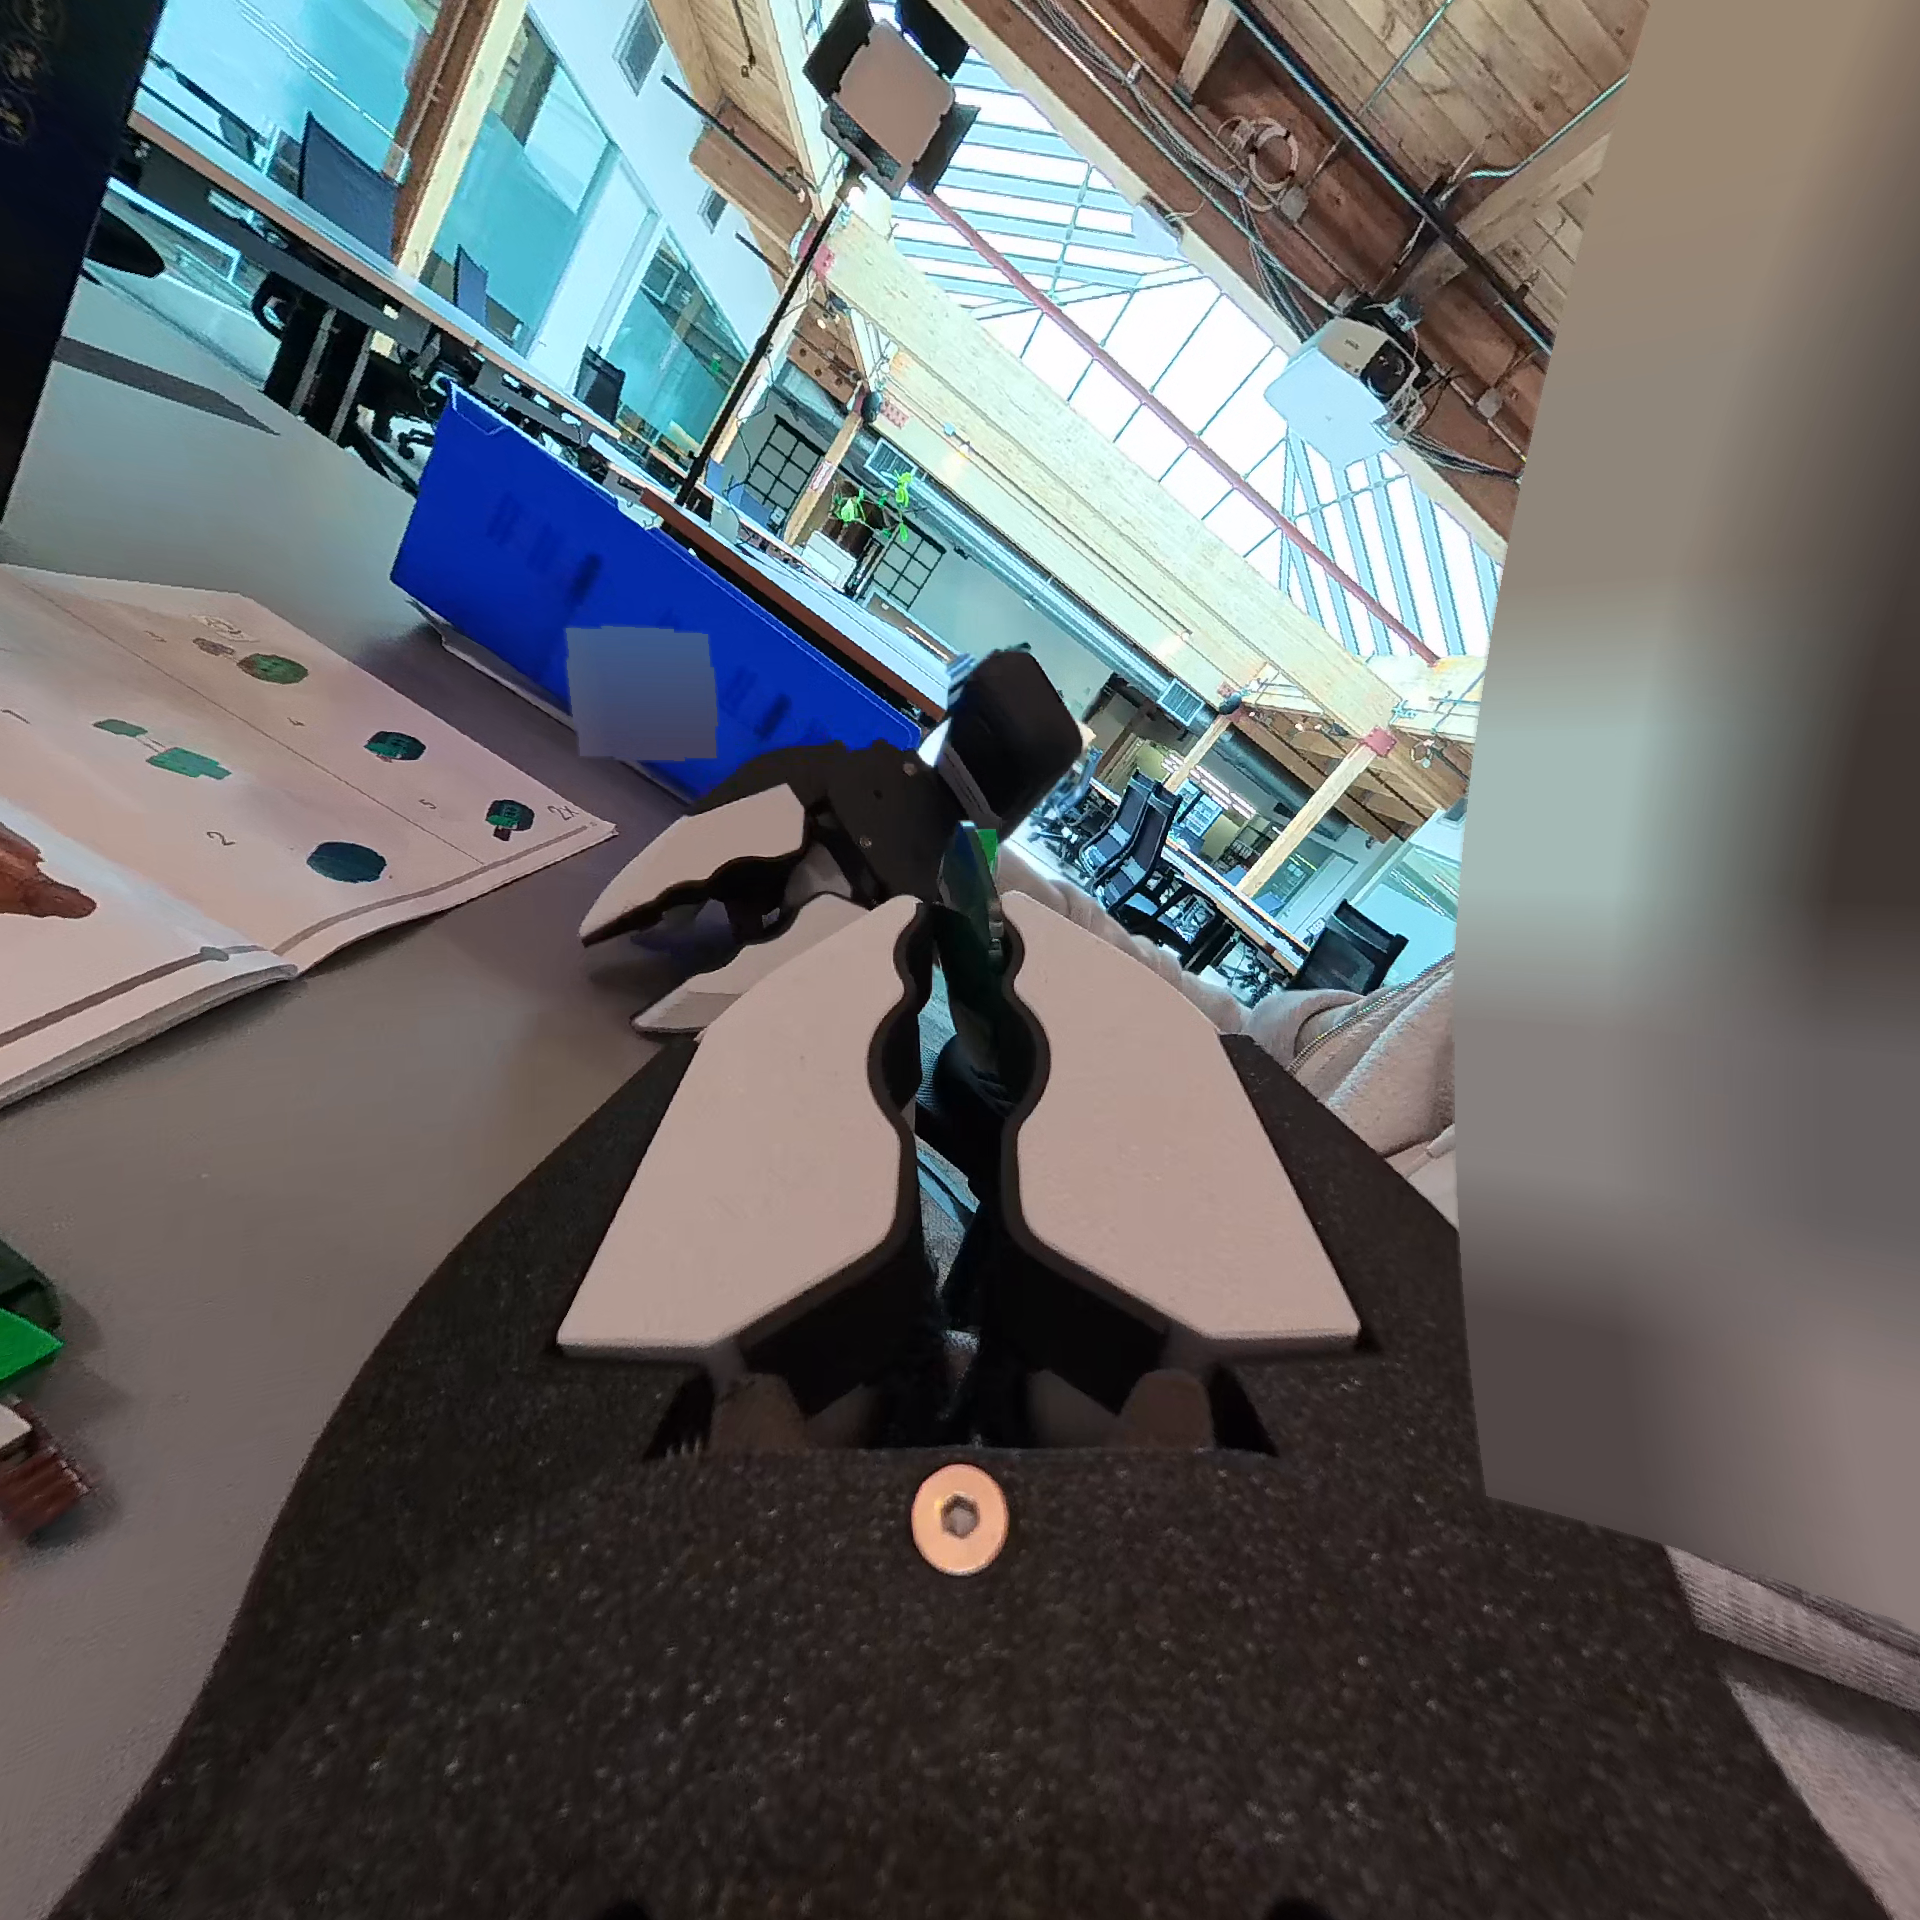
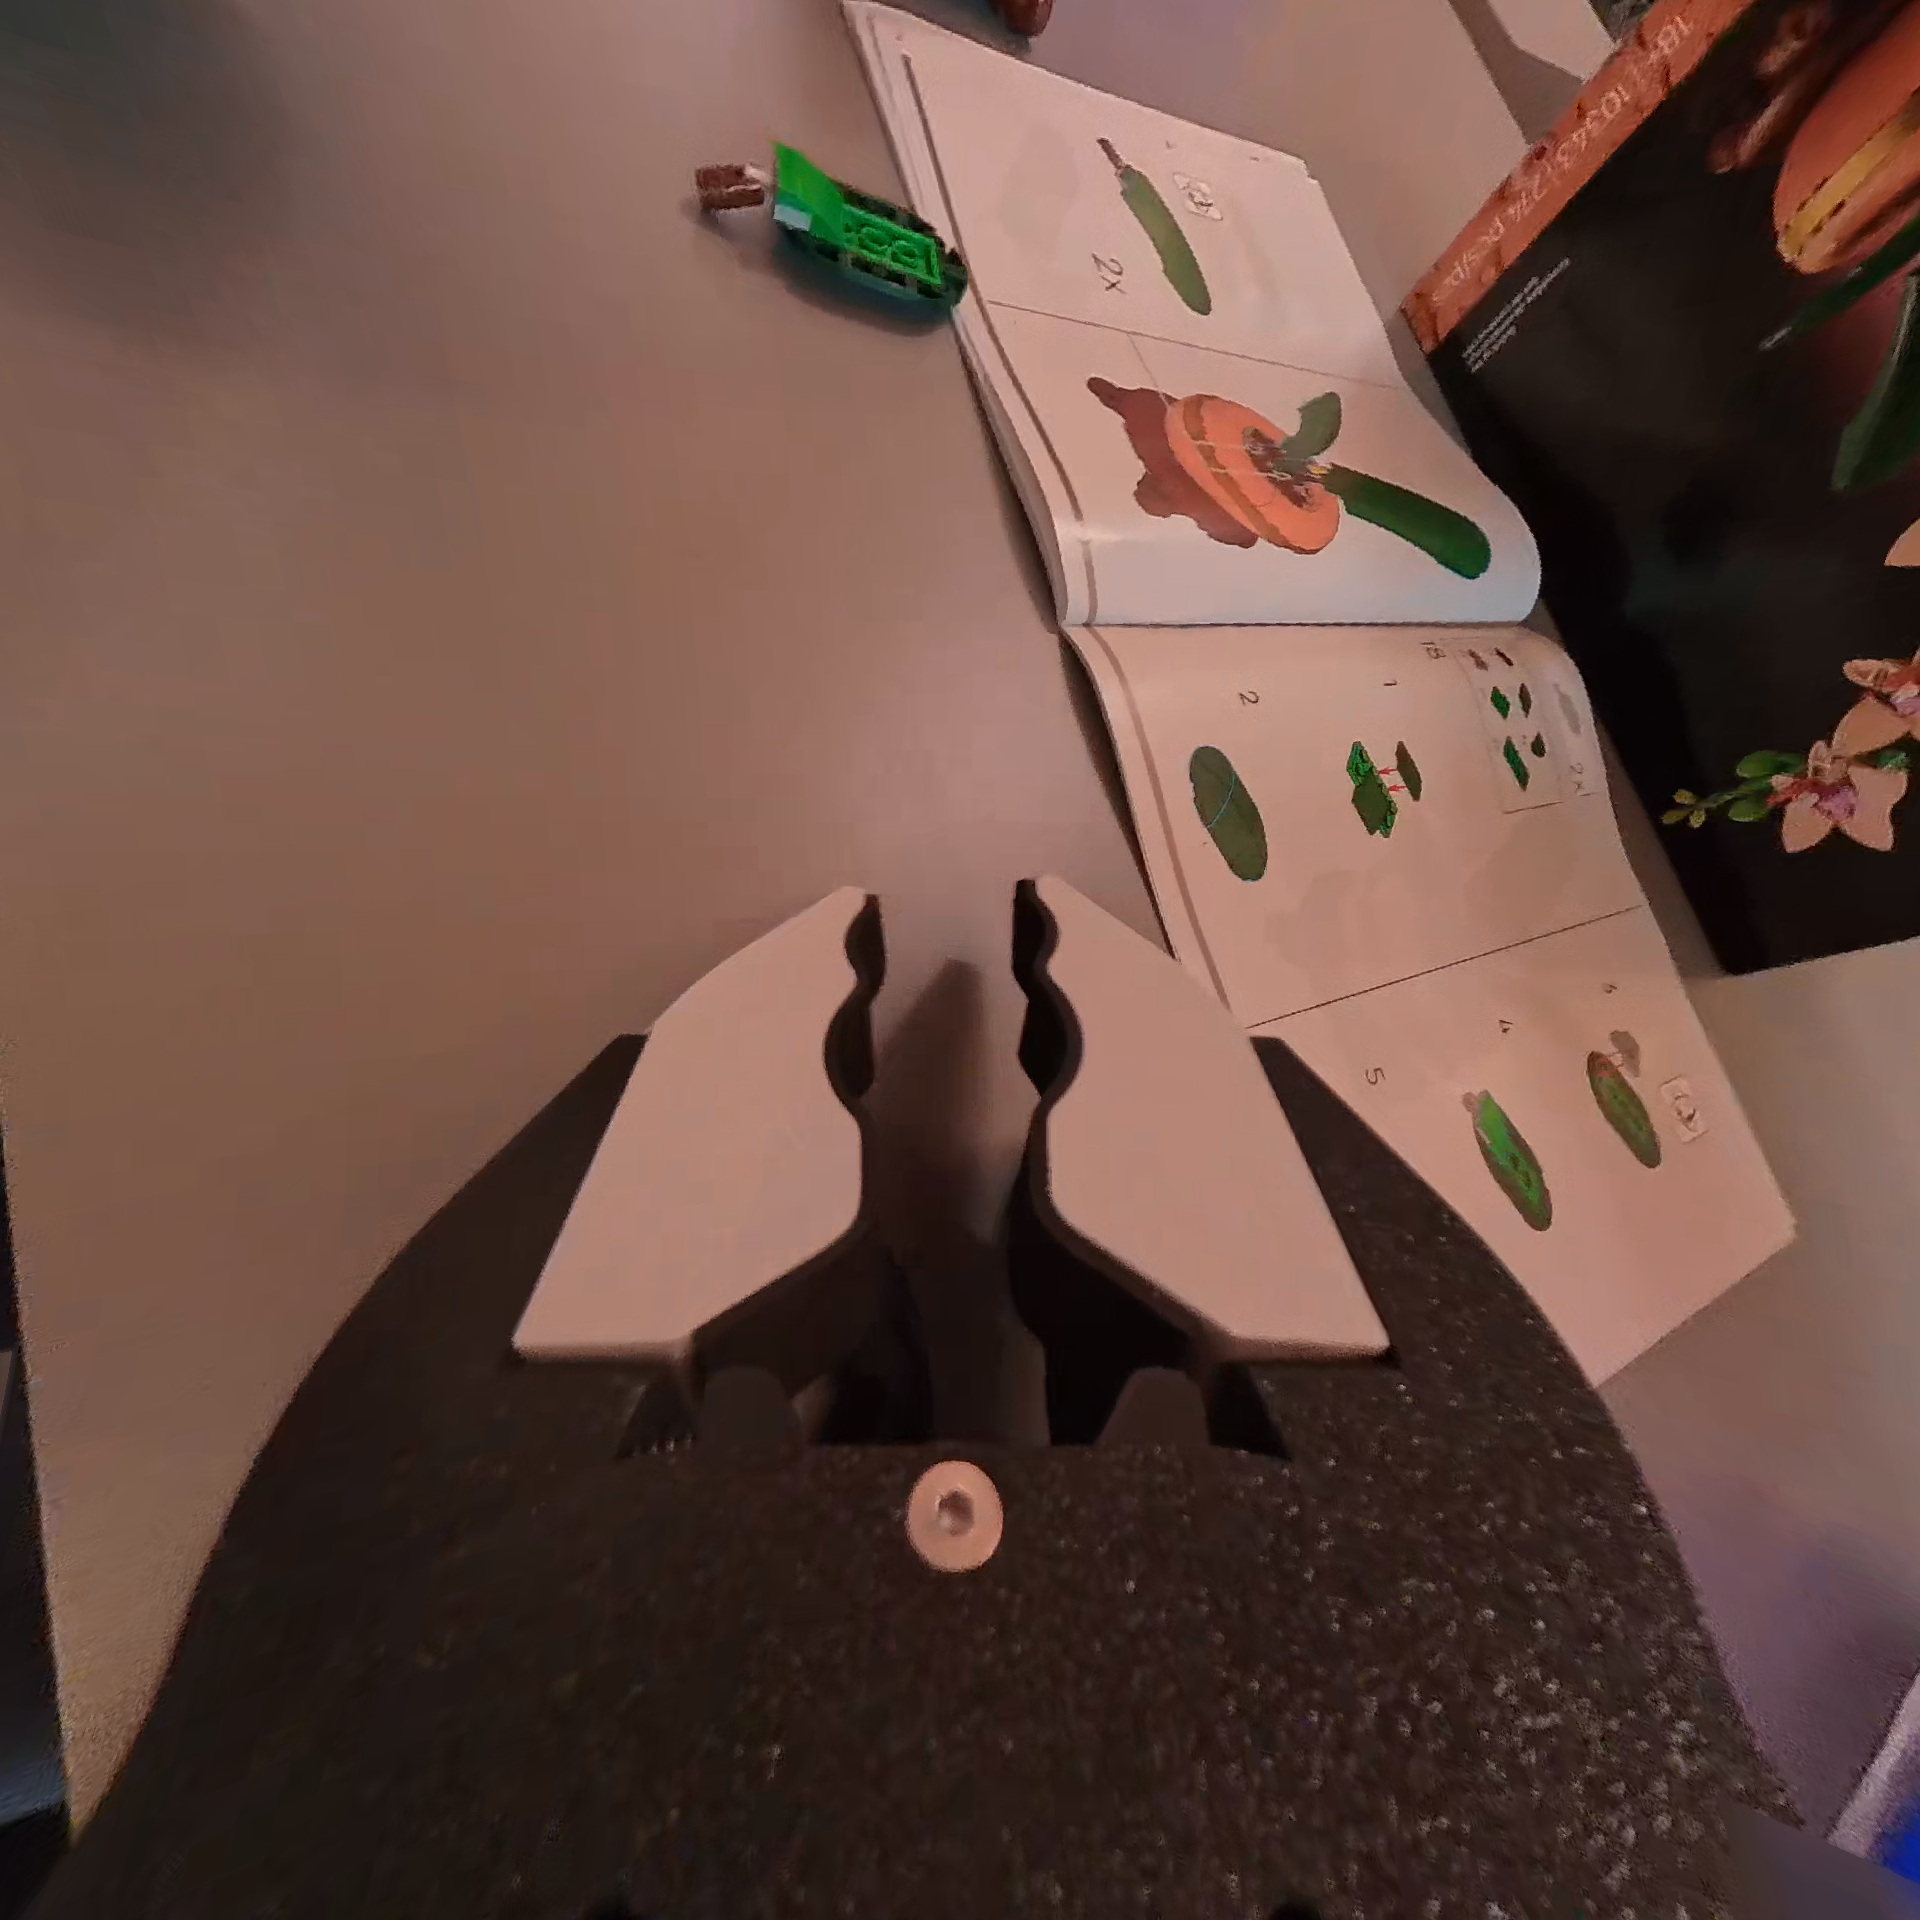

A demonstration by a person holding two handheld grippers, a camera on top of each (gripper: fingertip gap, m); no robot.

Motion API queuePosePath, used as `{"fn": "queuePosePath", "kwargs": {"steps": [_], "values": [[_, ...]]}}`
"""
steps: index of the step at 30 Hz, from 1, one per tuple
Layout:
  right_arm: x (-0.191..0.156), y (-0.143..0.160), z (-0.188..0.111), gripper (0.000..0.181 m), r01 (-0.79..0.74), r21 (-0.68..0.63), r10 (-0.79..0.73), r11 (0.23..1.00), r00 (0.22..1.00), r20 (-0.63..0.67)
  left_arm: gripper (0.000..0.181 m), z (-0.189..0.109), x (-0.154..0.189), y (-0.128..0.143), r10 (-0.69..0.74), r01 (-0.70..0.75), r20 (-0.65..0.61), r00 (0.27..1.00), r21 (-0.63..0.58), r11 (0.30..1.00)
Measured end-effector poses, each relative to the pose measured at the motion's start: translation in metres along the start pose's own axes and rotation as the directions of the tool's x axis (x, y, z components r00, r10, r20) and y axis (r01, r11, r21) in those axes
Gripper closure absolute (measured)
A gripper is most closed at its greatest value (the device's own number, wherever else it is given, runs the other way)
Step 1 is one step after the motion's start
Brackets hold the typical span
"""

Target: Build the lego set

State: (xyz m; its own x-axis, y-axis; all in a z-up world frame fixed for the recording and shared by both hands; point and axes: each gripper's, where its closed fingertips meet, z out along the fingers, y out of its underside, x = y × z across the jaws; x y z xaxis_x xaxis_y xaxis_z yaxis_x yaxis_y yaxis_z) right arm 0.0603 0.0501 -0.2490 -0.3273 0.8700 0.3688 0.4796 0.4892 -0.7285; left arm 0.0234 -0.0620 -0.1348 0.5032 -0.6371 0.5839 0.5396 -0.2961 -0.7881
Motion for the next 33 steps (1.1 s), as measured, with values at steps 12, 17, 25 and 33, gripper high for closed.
{"fn": "queuePosePath", "kwargs": {"steps": [12,17,25,33], "values": [[0.020,0.009,0.007,0.122,-0.261,-0.057,0.264,0.964,0.963,0.050,0.172,-0.001,-0.003,0.001,-0.020,0.020,-0.001,1.000,-0.002,1.000],[0.048,0.021,0.015,0.087,-0.351,-0.090,0.352,0.932,0.936,-0.003,0.173,0.000,-0.009,0.005,-0.039,0.039,0.006,0.999,-0.012,0.999],[0.048,0.025,0.016,0.095,-0.395,-0.113,0.402,0.912,0.914,0.055,0.173,0.001,-0.012,0.006,-0.046,0.046,0.016,0.999,-0.022,0.999],[0.048,0.025,0.016,0.095,-0.396,-0.114,0.403,0.911,0.913,0.055,0.172,0.001,0.001,0.004,-0.014,0.014,-0.007,1.000,-0.007,1.000]]}}
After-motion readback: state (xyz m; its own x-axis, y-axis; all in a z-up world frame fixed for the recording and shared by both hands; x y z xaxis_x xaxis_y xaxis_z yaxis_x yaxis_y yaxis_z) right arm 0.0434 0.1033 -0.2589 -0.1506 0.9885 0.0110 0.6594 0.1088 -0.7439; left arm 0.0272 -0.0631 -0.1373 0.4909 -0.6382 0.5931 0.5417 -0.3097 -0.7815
